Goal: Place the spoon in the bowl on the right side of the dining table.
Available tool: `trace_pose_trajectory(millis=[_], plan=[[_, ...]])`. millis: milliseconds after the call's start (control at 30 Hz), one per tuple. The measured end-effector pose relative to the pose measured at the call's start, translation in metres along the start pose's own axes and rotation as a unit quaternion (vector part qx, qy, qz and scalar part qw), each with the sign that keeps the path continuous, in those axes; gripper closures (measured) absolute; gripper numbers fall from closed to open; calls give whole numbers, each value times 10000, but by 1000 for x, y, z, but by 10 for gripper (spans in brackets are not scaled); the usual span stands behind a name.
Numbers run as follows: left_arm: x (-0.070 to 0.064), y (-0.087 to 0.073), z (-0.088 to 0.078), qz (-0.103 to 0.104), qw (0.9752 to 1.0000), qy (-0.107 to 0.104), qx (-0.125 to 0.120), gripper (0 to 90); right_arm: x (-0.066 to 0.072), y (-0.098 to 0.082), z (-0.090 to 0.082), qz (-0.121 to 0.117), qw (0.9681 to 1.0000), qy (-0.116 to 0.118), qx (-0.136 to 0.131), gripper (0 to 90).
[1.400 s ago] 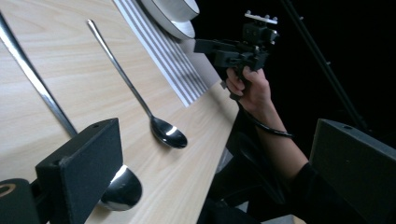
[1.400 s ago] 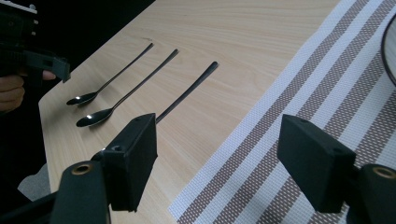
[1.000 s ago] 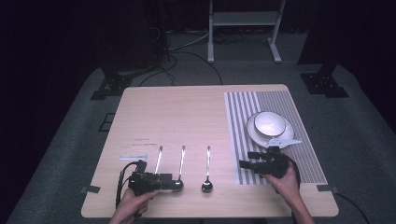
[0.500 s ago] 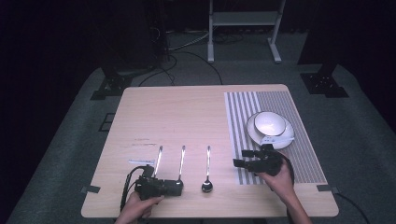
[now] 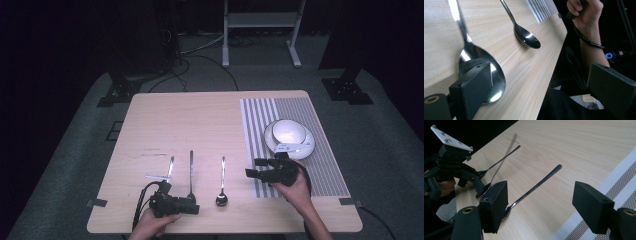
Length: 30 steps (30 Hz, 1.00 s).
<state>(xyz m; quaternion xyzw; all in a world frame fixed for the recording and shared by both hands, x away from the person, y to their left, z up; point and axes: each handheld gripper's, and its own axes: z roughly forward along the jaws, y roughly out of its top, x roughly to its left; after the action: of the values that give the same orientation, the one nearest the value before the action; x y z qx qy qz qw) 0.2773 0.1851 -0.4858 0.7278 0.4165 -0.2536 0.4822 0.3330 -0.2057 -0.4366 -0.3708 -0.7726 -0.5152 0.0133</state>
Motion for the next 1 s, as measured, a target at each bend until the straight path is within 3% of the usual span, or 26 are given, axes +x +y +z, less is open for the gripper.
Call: trace_pose_trajectory(millis=[300,633,1000], plan=[[1,-1,-2,-14,10000,-16,-44,57,11,14,21,-150,9997,131,105,276],[2,0,-4,16,10000,-12,-66,57,14,21,47,-153,9991,257,299,275],[3,0,-4,11,10000,20,-95,57,18,23,63,-144,9984,362,415,275]])
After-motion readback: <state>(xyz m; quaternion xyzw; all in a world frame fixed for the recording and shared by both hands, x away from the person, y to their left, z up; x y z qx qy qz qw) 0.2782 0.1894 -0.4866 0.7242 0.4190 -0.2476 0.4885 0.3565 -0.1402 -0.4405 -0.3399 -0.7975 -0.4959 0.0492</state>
